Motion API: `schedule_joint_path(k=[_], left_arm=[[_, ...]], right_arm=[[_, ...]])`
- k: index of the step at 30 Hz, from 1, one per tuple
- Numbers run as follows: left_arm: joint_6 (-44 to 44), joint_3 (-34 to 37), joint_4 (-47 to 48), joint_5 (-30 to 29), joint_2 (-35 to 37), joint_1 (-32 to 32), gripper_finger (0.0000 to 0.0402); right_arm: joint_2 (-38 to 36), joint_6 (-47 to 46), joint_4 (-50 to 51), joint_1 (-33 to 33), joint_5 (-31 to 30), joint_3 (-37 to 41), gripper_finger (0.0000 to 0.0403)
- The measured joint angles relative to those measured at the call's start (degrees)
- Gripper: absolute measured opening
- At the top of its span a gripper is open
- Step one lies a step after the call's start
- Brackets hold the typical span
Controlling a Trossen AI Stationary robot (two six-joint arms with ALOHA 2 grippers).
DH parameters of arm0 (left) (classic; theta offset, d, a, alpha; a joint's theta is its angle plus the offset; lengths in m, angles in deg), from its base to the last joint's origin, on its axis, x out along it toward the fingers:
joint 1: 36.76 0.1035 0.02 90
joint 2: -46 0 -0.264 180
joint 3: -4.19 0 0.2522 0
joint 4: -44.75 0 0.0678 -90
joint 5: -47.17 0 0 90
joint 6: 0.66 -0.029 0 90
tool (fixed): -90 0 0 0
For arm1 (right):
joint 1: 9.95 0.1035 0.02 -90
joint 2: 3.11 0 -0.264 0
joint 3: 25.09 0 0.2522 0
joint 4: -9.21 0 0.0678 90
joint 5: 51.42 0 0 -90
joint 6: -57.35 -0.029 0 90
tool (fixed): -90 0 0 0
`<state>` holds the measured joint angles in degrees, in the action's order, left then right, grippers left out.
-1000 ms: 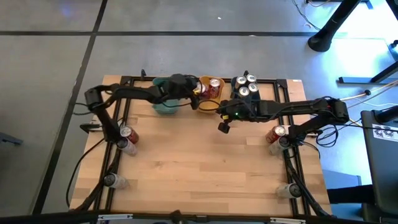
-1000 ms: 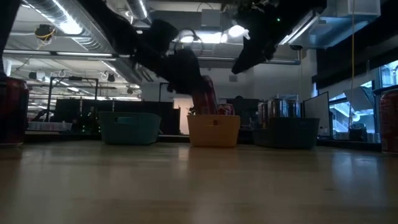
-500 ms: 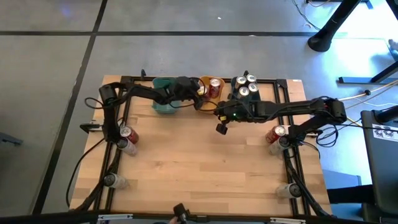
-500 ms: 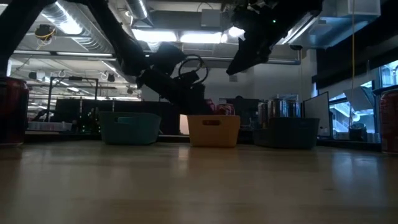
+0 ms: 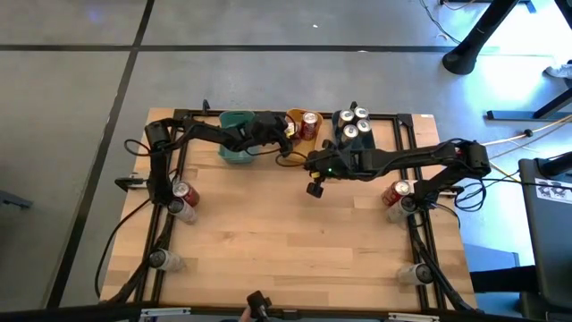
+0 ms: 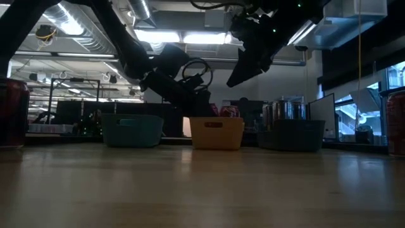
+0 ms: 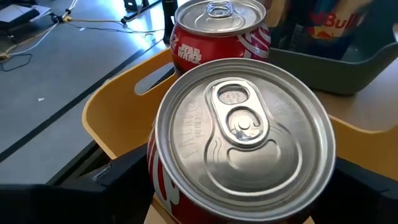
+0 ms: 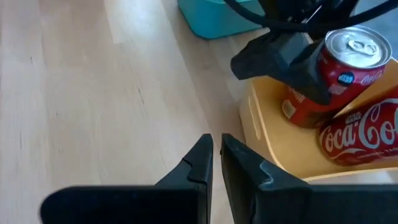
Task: Sort soda cans
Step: Put the top left red soda can into the yellow bin
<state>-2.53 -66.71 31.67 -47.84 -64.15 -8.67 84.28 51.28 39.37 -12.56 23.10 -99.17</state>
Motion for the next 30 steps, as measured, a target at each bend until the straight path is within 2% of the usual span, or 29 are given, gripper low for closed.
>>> schedule_joint_path(k=[8,17,30], left_arm=[[-3.29,-0.02,0.24,-0.1,0.0,0.0,0.0332],[-2.62,-0.02,0.65,0.03,0.12,0.03,0.0333],[-1.81,-0.55,13.24,-0.09,6.61,-0.24,0.0333]], right_arm=[[0.0,-0.05,0.14,0.0,0.0,0.0,0.0033],[0.0,-0.09,0.16,0.0,0.13,0.0,0.0033],[0.0,0.0,0.43,-0.02,0.13,0.0,0.0033]])
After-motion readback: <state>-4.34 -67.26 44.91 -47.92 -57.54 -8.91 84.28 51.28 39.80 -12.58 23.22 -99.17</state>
